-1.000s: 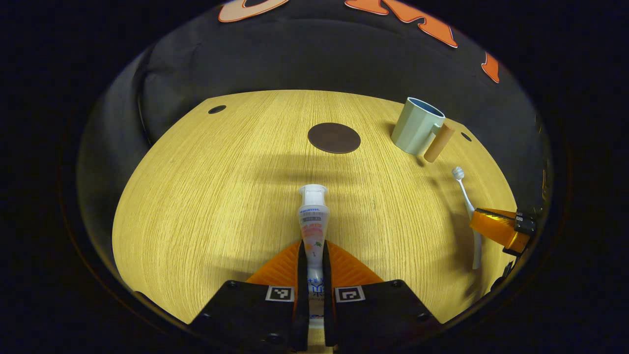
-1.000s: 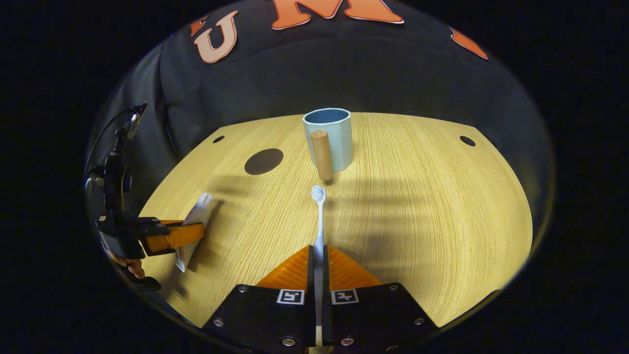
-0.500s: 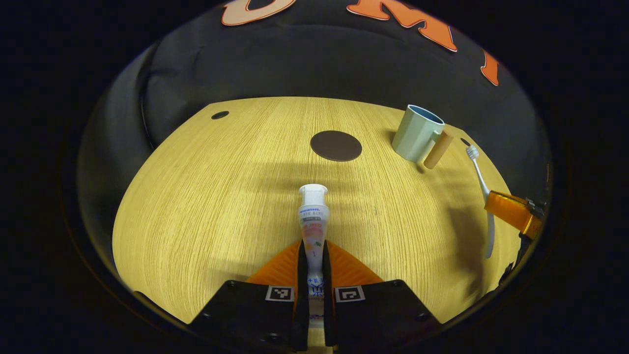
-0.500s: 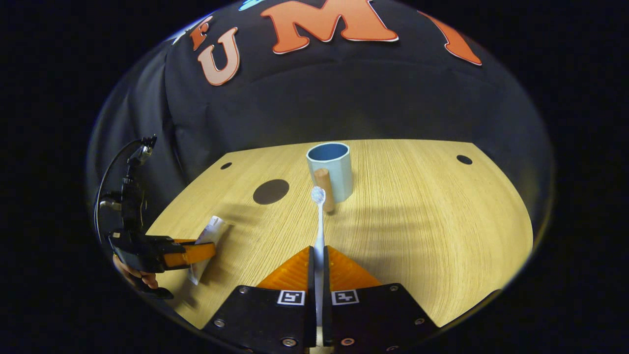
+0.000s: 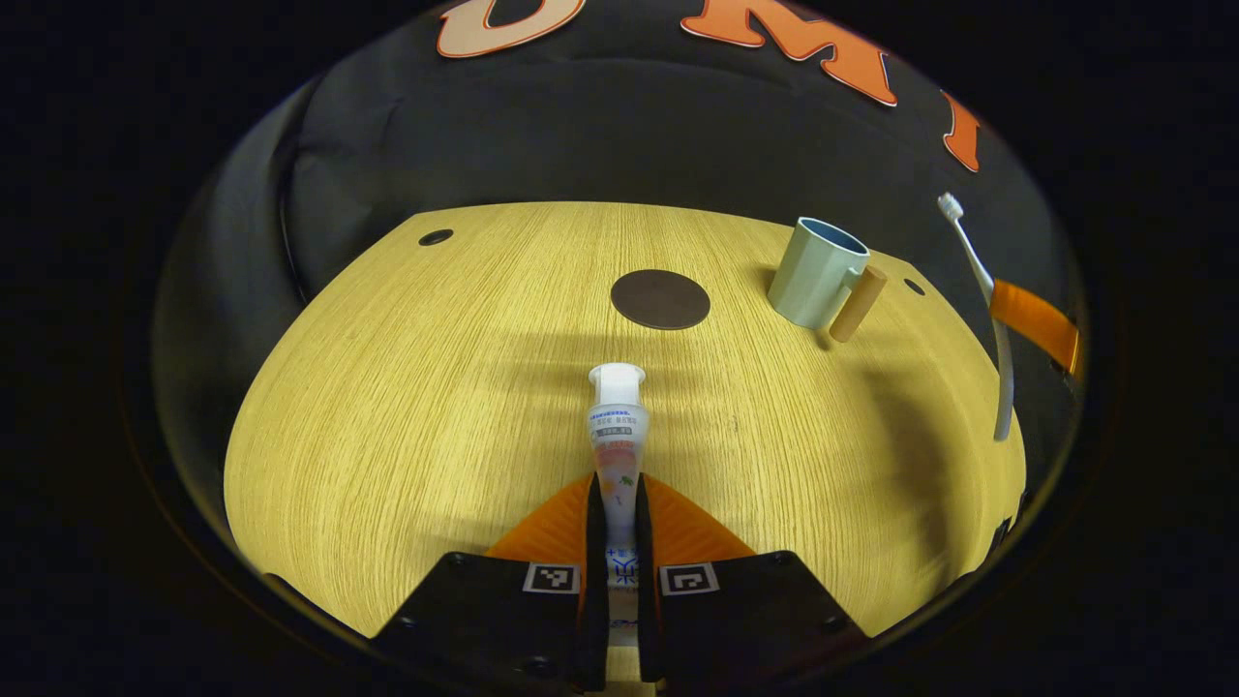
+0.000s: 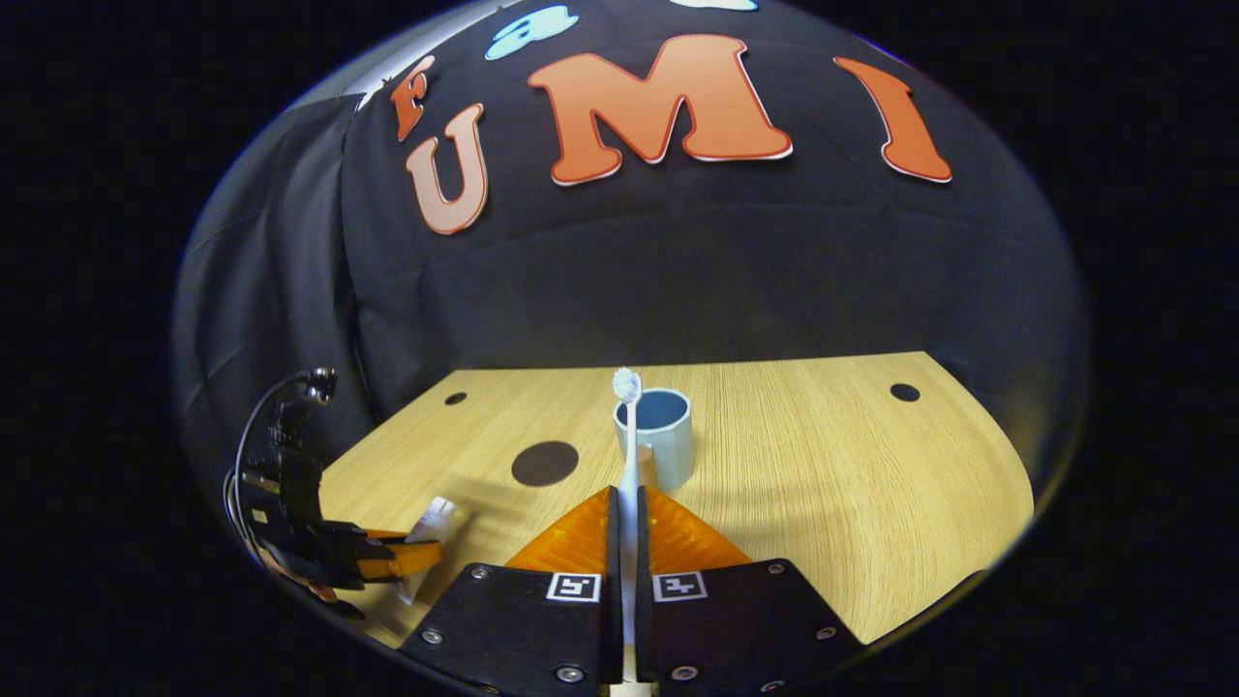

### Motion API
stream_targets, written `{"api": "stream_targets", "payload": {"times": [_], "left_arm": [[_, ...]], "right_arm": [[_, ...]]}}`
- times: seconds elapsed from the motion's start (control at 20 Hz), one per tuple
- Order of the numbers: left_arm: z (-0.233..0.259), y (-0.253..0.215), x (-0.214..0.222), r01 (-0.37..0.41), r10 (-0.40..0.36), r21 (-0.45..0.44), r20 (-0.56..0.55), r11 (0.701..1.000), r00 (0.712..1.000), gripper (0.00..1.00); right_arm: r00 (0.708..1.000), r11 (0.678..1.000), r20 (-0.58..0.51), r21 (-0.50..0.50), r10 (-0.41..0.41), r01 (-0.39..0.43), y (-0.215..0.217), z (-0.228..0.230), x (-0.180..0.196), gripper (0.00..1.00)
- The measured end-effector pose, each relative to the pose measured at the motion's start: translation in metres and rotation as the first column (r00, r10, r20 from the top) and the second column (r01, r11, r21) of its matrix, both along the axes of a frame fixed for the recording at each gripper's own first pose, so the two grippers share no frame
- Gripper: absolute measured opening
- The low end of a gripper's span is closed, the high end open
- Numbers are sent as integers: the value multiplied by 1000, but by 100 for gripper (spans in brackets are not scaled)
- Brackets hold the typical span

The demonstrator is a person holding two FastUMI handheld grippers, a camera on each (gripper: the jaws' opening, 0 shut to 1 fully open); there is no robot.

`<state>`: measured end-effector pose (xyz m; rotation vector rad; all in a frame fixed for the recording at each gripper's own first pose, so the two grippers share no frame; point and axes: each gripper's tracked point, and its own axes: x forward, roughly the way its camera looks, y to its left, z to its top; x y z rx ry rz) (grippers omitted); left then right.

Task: Put the toothbrush and toothpaste on the desktop into the cup, then pick up the cup and place it on the coaster on the desktop.

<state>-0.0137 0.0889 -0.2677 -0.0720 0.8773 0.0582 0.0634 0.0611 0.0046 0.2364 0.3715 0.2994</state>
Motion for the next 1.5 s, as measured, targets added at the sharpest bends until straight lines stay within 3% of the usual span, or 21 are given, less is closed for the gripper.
{"api": "stream_targets", "payload": {"times": [0.7, 1.5], "left_arm": [[-3, 0, -4, 17, -17, 2, 9, 1000, 1000, 16], [1, 21, 34, 18, -19, 20, 44, 1000, 999, 16]], "right_arm": [[976, 998, 210, 43, -47, 39, 17, 62, 71, 5], [966, 997, 256, 80, -40, 20, 35, 60, 157, 5]]}}
